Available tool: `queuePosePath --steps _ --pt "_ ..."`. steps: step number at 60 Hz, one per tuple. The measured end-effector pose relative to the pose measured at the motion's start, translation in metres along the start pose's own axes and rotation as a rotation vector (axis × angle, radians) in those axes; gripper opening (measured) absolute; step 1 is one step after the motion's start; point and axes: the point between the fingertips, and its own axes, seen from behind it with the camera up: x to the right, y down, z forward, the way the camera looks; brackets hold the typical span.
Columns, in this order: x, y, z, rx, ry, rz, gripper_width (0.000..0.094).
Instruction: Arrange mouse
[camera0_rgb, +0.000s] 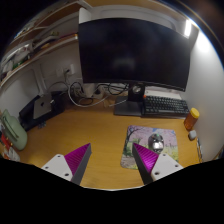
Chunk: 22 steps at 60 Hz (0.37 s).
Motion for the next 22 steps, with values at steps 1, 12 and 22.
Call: queuePosePath --steps 1,12,22 --pt "-0.002 0.0 -0.001 0.0 0.0 0.0 0.0854" --pt "-0.014 0.008 -0.008 -0.007 -0.002 -0.015 0.0854" --pt "-0.017 0.029 -0.013 -0.048 -0.002 -0.001 0.0863"
